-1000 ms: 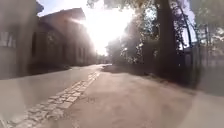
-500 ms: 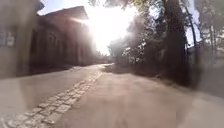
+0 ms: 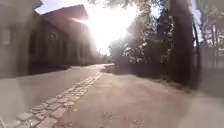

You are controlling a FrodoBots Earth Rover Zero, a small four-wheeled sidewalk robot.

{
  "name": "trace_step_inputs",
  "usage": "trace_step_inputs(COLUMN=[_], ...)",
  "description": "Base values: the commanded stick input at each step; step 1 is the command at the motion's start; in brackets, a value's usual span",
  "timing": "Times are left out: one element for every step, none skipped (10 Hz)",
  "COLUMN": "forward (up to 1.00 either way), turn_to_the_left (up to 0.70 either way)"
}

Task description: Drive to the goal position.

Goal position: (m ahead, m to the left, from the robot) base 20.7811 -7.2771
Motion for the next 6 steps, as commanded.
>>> trace_step_inputs(forward=[0.85, 0.85, 0.85, 0.85, 0.85, 0.85], turn_to_the_left=[0.00, 0.00, 0.00, 0.00, 0.00, 0.00])
